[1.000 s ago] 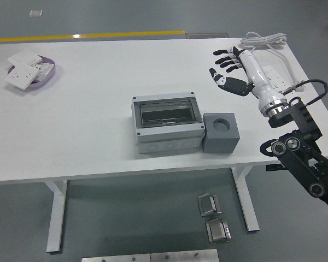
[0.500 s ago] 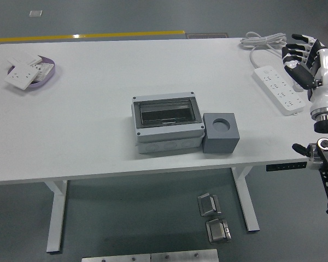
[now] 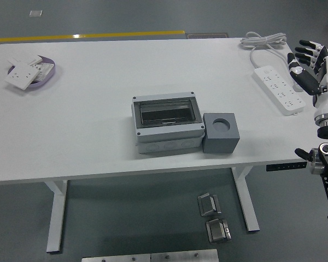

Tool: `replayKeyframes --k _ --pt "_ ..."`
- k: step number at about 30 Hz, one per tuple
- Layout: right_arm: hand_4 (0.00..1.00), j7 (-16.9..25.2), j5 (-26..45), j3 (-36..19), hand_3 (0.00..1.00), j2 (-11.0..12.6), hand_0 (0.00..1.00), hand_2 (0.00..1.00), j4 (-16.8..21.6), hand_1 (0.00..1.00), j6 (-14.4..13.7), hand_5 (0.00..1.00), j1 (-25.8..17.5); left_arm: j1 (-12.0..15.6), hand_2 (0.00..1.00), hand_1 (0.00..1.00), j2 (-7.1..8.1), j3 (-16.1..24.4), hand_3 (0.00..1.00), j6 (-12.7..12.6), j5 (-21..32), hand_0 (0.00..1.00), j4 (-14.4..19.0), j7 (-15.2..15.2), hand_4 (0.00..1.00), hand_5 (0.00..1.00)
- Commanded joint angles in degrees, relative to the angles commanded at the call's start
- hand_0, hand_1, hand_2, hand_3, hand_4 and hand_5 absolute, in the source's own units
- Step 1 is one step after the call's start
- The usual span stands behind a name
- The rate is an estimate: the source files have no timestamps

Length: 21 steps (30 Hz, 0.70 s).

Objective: Pick up the cylinder from the cube,place it in the box,flap close box

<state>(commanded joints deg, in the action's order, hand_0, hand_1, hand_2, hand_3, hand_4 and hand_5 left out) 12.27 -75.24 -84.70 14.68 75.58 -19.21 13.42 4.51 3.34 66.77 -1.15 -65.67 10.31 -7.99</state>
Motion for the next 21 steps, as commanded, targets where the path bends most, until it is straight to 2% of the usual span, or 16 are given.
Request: replayKeyframes --k 6,12,21 --pt "0.734 2.21 1.93 0.16 0.698 -1.02 0.74 0.701 -0.37 0.691 -0.48 0.223 0.44 -0.63 0.623 0.628 0.43 -0.2 0.664 0.11 -0.09 0.608 0.0 0.04 0.686 0.309" --pt "0.756 3.35 4.57 0.89 0.687 -0.89 0.73 0.682 -1.22 0.684 -0.45 0.239 -0.36 -0.97 0.624 0.628 1.4 -0.37 0.664 0.22 -0.41 0.608 0.0 0.01 0.686 0.311" --pt "0.773 3.77 6.0 1.89 0.692 -1.93 0.732 0.679 -1.98 0.681 -1.06 0.227 -0.76 -1.15 0.624 0.628 2.22 -0.33 0.665 0.37 -0.53 0.608 0.0 0.16 0.686 0.31"
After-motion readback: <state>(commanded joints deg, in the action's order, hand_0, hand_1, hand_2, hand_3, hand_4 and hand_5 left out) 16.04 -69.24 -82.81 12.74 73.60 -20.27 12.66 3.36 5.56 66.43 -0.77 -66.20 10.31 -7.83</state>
